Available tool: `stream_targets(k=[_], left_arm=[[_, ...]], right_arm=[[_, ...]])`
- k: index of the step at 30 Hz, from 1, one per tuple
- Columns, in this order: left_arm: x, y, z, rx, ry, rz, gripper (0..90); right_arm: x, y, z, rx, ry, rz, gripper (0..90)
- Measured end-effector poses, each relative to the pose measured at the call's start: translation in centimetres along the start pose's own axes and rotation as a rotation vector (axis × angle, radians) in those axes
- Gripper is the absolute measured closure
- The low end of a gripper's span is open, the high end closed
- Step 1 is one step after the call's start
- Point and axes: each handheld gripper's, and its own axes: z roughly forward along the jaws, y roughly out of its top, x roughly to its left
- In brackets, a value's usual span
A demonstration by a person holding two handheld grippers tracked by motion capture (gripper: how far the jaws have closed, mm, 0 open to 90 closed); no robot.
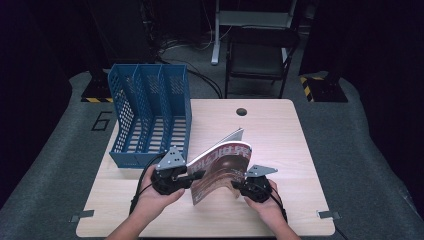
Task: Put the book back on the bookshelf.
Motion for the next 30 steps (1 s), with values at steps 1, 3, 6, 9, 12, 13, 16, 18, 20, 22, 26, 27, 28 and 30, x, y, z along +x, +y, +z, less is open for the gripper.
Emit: stream_targets(k=[1, 3, 6, 9, 12, 13, 16, 18, 20, 22, 26, 27, 28, 30], left_arm=[[0.0, 0.2, 0.0, 0.005, -0.001, -0.001, 74.9], [0.1, 0.6, 0.1, 0.020, -0.001, 0.008, 74.2], [0.1, 1.0, 0.2, 0.033, -0.002, 0.006, 72.0], [0.2, 1.3, 0.2, 0.032, -0.006, -0.010, 71.4], [0.4, 1.6, 0.3, 0.042, -0.007, -0.021, 70.7], [0.4, 1.8, 0.3, 0.044, -0.014, -0.034, 70.3], [0.4, 2.1, 0.4, 0.056, -0.011, -0.033, 69.8], [0.4, 2.4, 0.4, 0.062, -0.011, -0.030, 69.3], [0.4, 2.6, 0.5, 0.064, -0.006, -0.023, 68.9], [0.5, 2.8, 0.6, 0.067, -0.005, -0.021, 68.5], [0.4, 3.3, 0.8, 0.074, -0.005, -0.017, 67.8], [0.4, 3.4, 0.8, 0.080, -0.001, -0.010, 67.4], [0.4, 3.6, 0.8, 0.084, -0.004, -0.009, 66.9], [0.3, 3.9, 0.7, 0.080, 0.003, 0.000, 66.3]], right_arm=[[0.0, 0.0, 0.0, 0.000, 0.000, 0.000, 84.1], [0.0, 0.0, 0.0, 0.000, 0.000, 0.000, 84.0], [0.0, 0.0, 0.0, -0.001, 0.001, 0.001, 83.4], [0.0, -0.1, 0.0, 0.000, 0.004, 0.008, 82.9], [-0.1, -0.1, 0.0, -0.006, 0.008, 0.008, 82.2], [-0.1, -0.1, 0.0, -0.009, 0.008, 0.008, 81.9], [-0.2, -0.1, 0.0, -0.010, 0.009, 0.008, 80.9], [-0.2, -0.1, 0.0, -0.016, 0.010, 0.002, 80.4], [-0.2, -0.1, 0.0, -0.021, 0.006, 0.001, 79.2], [-0.1, -0.2, 0.0, -0.018, -0.002, 0.014, 78.5], [-0.1, -0.1, -0.1, -0.023, 0.005, 0.023, 77.0], [-0.1, -0.1, -0.1, -0.022, 0.008, 0.025, 76.6], [-0.1, -0.1, -0.2, -0.025, 0.016, 0.031, 76.3], [-0.1, -0.1, -0.1, -0.028, 0.016, 0.035, 75.7]])
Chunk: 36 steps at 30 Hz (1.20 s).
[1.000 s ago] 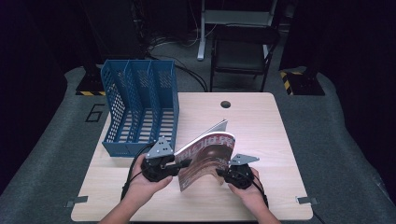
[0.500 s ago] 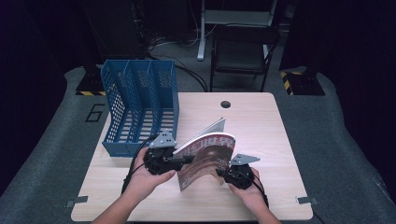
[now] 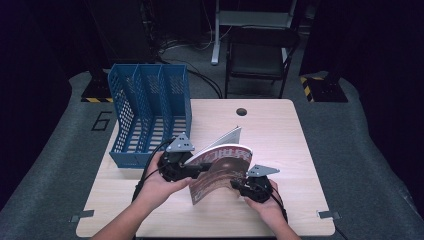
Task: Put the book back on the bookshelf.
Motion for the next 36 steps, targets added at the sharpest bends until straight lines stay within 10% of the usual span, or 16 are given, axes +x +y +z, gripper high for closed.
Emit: stream_targets(k=[36], left_arm=[[-0.1, 5.4, 1.7, 0.142, -0.008, 0.054, 72.6]], right_arm=[[-0.2, 0.0, -0.2, -0.010, 0.025, 0.002, 73.8]])
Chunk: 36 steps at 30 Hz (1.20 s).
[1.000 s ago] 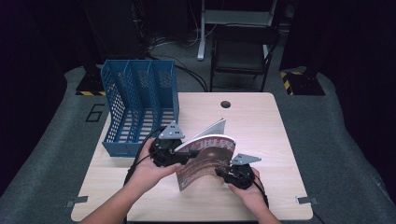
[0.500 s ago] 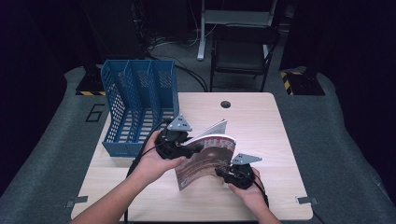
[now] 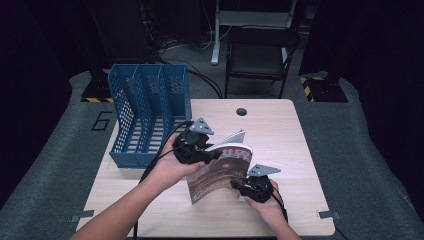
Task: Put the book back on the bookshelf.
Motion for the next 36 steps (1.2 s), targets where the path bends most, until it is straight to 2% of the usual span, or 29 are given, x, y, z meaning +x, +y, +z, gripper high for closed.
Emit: stream_targets(k=[2, 7, 15, 24, 31, 32, 36], left_arm=[[0.0, 0.2, 0.1, -0.001, -0.002, -0.006, 73.2], [0.0, 0.4, 0.4, 0.001, -0.004, 0.007, 74.4], [-0.1, 0.6, 0.5, 0.012, -0.003, -0.006, 77.3], [-0.2, 0.9, 0.6, 0.042, -0.013, 0.009, 81.0], [-0.1, 1.2, 0.7, 0.078, -0.013, 0.017, 81.1], [0.0, 1.2, 0.7, 0.095, -0.013, 0.025, 81.1], [-0.1, 1.1, 0.9, 0.099, -0.013, 0.022, 81.4]], right_arm=[[0.0, 0.0, 0.0, -0.003, -0.002, -0.003, 73.8], [0.0, 0.0, 0.0, -0.005, -0.001, -0.003, 73.7], [0.0, 0.0, 0.0, -0.011, -0.006, -0.003, 73.6], [0.0, 0.0, 0.0, -0.015, -0.018, 0.002, 73.1], [0.0, 0.0, 0.0, -0.012, -0.001, 0.006, 72.7], [-0.1, 0.0, 0.0, -0.012, -0.001, 0.006, 72.7], [-0.1, 0.0, 0.0, -0.018, -0.003, 0.002, 72.6]])
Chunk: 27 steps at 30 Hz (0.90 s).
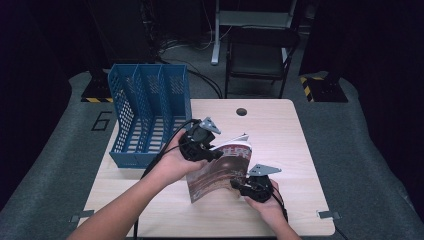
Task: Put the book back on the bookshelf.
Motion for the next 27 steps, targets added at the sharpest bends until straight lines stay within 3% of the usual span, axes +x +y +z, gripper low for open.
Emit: stream_targets(k=[18, 27], left_arm=[[-0.10, 0.04, 0.03, -0.008, 0.029, 0.016, 83.4], [0.19, -0.27, -0.05, -0.025, 0.010, 0.000, 82.5]], right_arm=[[-0.05, 0.02, -0.10, -0.002, 0.003, 0.014, 68.0], [-0.10, -0.04, -0.16, -0.005, 0.008, 0.022, 70.9]])
